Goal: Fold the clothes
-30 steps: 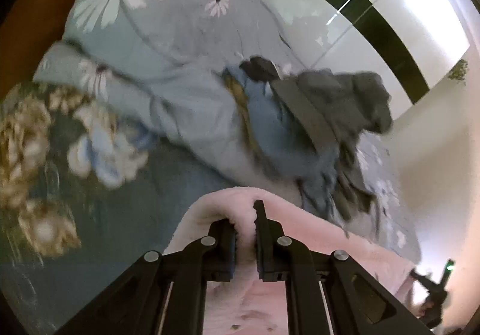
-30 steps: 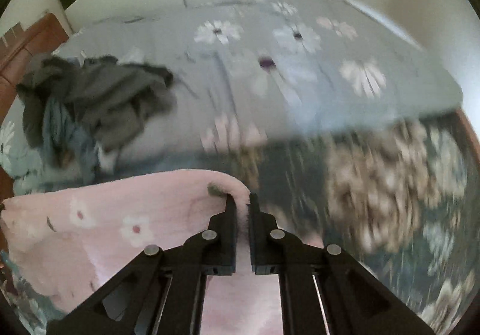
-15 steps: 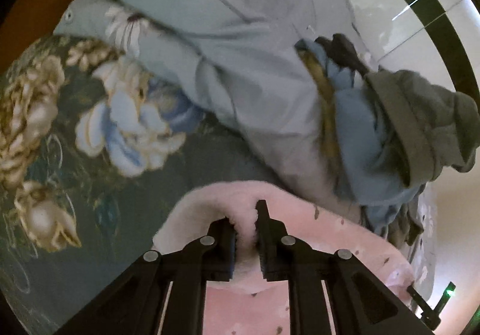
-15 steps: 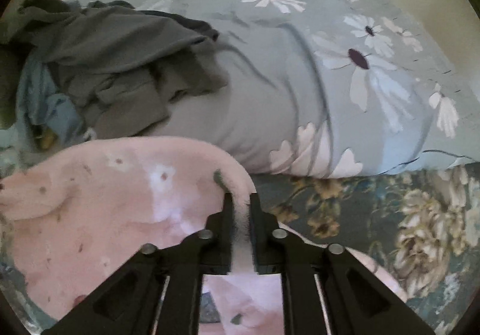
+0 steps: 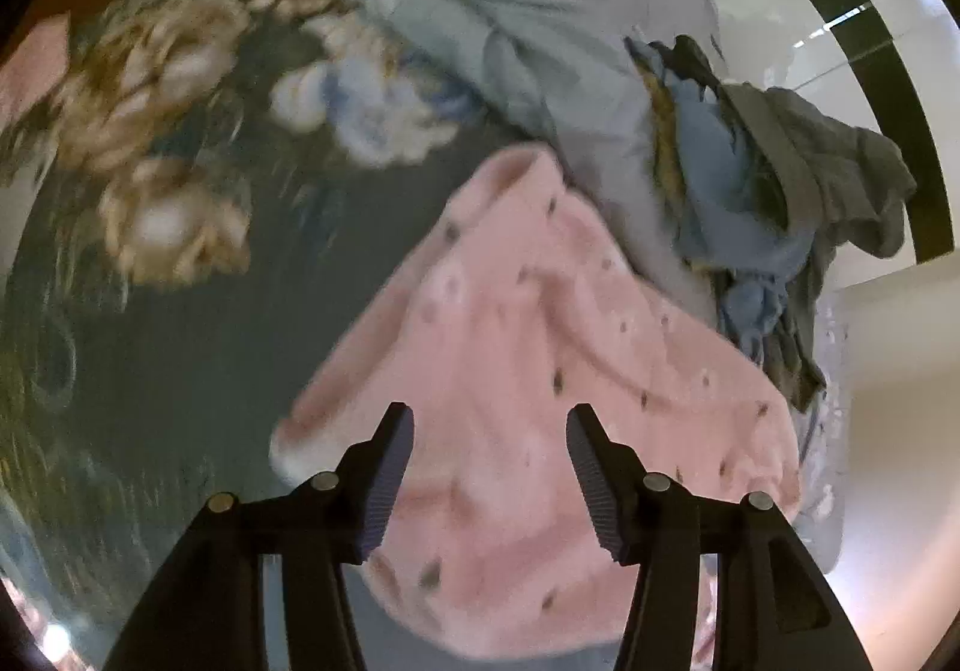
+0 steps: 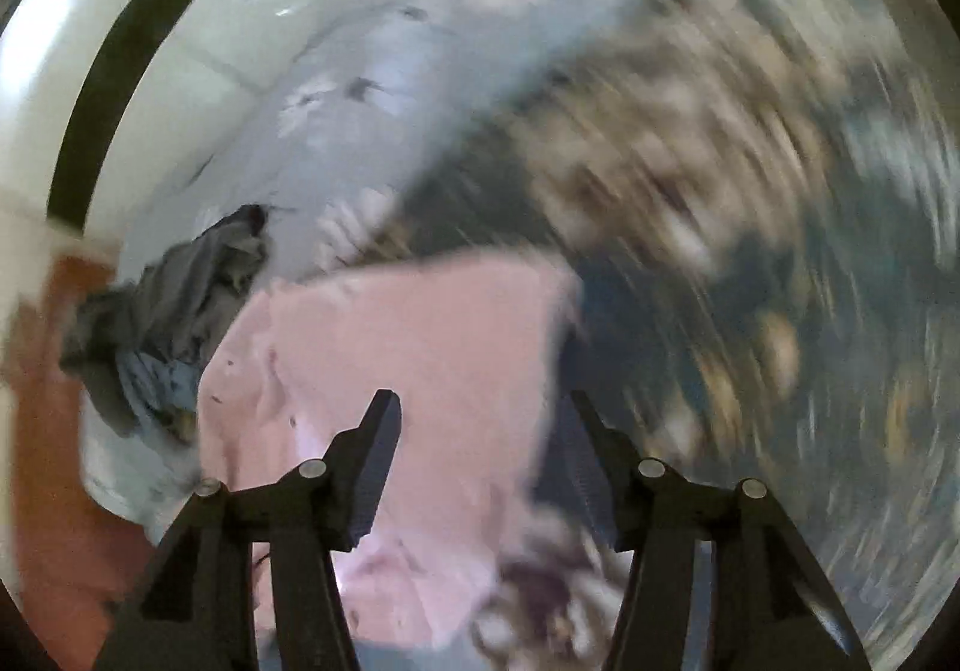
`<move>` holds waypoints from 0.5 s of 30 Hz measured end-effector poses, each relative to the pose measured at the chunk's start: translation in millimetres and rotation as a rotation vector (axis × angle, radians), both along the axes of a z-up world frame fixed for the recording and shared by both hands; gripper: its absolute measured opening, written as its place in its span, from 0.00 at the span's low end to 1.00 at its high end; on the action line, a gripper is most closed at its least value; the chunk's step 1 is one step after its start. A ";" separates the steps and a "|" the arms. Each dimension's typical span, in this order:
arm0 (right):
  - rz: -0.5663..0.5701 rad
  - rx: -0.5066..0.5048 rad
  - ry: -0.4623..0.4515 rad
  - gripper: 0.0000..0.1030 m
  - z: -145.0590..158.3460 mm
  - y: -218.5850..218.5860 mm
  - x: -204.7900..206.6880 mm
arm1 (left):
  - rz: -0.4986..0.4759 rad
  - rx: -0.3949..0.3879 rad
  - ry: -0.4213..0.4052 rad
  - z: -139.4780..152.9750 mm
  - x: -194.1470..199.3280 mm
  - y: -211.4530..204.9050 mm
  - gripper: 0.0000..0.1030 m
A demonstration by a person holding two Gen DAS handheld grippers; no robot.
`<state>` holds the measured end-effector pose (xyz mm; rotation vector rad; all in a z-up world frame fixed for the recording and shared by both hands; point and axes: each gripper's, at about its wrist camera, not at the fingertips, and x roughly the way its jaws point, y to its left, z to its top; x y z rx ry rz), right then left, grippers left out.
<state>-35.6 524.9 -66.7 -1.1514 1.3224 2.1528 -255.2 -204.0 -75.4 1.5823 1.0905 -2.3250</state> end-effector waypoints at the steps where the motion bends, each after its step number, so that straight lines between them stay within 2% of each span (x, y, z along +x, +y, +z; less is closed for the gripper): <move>1: -0.025 -0.054 0.009 0.56 -11.9 0.3 13.0 | 0.011 0.015 -0.008 -1.9 10.3 1.9 0.56; 3: -0.074 -0.201 0.053 0.56 -37.6 -2.5 30.3 | 0.034 0.043 -0.017 -2.1 23.5 6.8 0.56; 5: -0.118 -0.282 0.096 0.56 -52.7 -6.3 34.7 | 0.041 0.063 -0.009 4.1 32.3 13.2 0.56; 8: -0.115 -0.327 0.138 0.56 -60.2 -11.1 21.4 | 0.032 0.061 0.005 16.5 39.0 22.5 0.56; 12: -0.115 -0.305 0.124 0.56 -57.1 -12.1 3.0 | 0.018 0.033 0.019 32.3 39.0 31.2 0.56; 13: -0.118 -0.288 0.118 0.53 -54.7 -12.8 0.4 | 0.018 0.032 0.021 34.7 38.6 32.8 0.56; 15: -0.111 -0.230 0.075 0.31 -44.3 -14.9 -3.7 | 0.015 0.029 0.024 37.7 37.6 35.1 0.56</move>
